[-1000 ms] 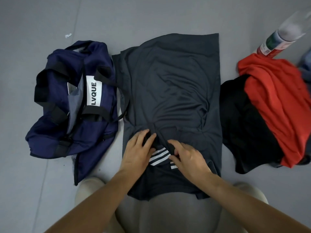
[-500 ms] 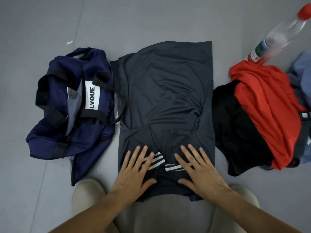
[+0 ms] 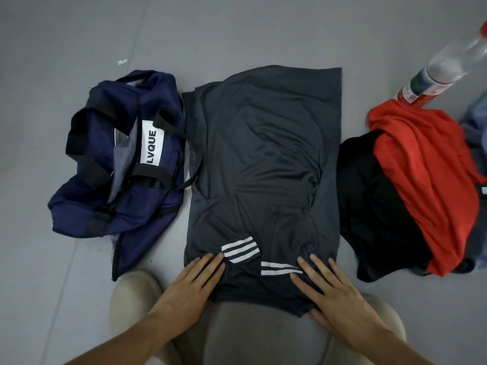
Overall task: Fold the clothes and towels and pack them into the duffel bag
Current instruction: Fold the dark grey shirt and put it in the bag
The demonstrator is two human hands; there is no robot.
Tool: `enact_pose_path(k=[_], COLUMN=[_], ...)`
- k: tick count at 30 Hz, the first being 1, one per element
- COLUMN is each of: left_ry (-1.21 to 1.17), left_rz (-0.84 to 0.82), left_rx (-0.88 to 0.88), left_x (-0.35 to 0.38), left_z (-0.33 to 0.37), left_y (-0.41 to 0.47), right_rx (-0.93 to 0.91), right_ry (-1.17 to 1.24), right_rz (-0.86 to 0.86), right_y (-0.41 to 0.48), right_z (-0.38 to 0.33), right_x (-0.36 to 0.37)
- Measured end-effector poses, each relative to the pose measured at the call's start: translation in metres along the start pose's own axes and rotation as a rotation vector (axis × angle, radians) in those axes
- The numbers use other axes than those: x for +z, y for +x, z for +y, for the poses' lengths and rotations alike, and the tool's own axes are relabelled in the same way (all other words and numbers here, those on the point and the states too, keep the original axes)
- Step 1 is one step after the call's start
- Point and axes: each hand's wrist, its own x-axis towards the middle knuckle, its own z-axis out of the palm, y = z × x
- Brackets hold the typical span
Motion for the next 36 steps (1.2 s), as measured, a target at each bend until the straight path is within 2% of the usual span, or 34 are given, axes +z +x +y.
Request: enact_pose_path(k=[4,8,12,14,17,19,23,26,28,30,31,32,33,34,36], left_ry=[-0.041,-0.14,-0.301,-0.37,-0.504,-0.595,-0.703,-0.63,-0.464,-0.271,-0.219,-0.186,-0.153,-0.127,-0.082], left_rz=[0.029,-0.026,0.001,-0.005,-0.086,-0.167,-0.014,0.085,0.189,0.371,0.463,0.519,0.512,0.433,0.233], left_rx=[-0.081,-0.114,-0.138,-0.14,-0.199,-0.275,-0.392,-0.459,-0.498,-0.418,-0.327,-0.227,-0.145,-0.105,-0.13], left_x=[-0.009,-0.008,-0.018,-0.028,-0.054,-0.078,-0.116,-0.127,-0.127,-0.122,-0.117,-0.109,-0.096,-0.081,-0.049], left_z=[0.003,0.0,-0.004,-0.007,-0.017,-0.033,-0.073,-0.098,-0.103,-0.094,-0.084,-0.073,-0.064,-0.056,-0.051], left_y=[-0.001,0.007,0.014,0.016,0.029,0.045,0.091,0.13,0.148,0.158,0.16,0.162,0.161,0.158,0.145], right_rx=[0.008,0.024,0.023,0.117,0.358,0.458,0.562,0.659,0.643,0.441,0.31,0.206,0.16,0.168,0.242], right_ry=[0.004,0.012,0.158,0.324,0.568,0.694,0.78,0.659,0.433,0.186,0.103,0.052,0.017,-0.001,-0.023], right_rz=[0.072,0.114,0.325,0.313,0.155,0.093,0.262,0.274,0.362,0.487,0.489,0.422,0.315,0.198,0.057], right_y=[-0.003,-0.002,-0.005,-0.005,0.006,0.021,0.072,0.109,0.12,0.123,0.124,0.124,0.124,0.123,0.117], right_z=[0.001,0.0,0.003,0.002,0.002,0.005,0.032,0.058,0.069,0.068,0.064,0.06,0.057,0.056,0.061], right_x=[0.003,0.01,0.01,0.0,-0.028,-0.048,-0.082,-0.099,-0.1,-0.09,-0.081,-0.07,-0.059,-0.049,-0.034])
